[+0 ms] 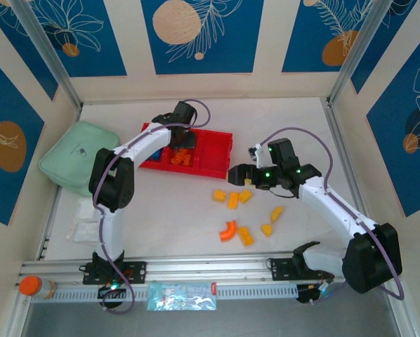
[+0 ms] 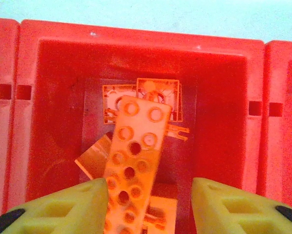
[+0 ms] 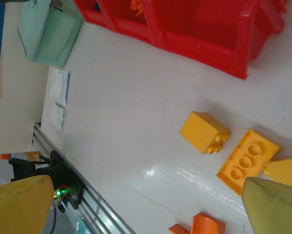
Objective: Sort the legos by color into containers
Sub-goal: Place the lego in the container, then pick up the lego from the middle-left of the table.
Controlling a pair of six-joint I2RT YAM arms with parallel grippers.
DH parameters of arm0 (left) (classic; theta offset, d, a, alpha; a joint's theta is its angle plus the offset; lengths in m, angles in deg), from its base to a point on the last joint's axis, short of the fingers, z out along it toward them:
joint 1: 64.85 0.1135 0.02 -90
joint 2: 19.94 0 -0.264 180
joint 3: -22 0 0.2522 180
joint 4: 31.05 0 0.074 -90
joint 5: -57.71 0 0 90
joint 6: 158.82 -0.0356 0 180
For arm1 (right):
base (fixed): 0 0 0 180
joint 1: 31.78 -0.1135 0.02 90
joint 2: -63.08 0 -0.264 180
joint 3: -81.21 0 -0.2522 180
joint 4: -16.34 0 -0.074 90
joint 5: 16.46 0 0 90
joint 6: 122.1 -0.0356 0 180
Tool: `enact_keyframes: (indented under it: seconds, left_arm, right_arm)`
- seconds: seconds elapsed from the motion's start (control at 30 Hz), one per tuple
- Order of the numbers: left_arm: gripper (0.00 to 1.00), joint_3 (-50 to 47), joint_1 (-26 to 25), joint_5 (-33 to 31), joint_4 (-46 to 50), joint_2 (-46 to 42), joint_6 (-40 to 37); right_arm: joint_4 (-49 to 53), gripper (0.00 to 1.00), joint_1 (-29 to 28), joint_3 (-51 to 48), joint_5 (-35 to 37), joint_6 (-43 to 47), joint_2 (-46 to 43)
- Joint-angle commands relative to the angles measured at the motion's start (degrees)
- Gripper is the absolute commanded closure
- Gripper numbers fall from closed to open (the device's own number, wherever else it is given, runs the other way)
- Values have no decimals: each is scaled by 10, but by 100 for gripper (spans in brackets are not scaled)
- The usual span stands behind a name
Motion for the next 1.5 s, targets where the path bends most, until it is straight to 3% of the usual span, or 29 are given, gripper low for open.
enact_keyframes:
  seconds: [0.0,0.33,0.53,0.77,1.03,1.47]
  left_arm:
    - [50,8,2,-4,25,-44,-6]
    - [45,-124,-50,67,-23,-185,0]
    - [39,-218,-118,92,-29,-264,-1]
    - [35,-307,-203,77,-8,-329,62]
    - [33,-354,-302,76,-23,-306,142]
    - [28,-337,-389,107,-110,-191,75]
  right_arm:
    - [-2,1,-4,15,-17,-13,3]
    - [70,1,0,23,24,-14,-29]
    - [118,1,8,3,37,-22,-61]
    - [158,1,9,-42,35,-51,-105]
    - [155,1,18,-114,34,-80,-146]
    - [158,1,101,-142,-1,-72,-176]
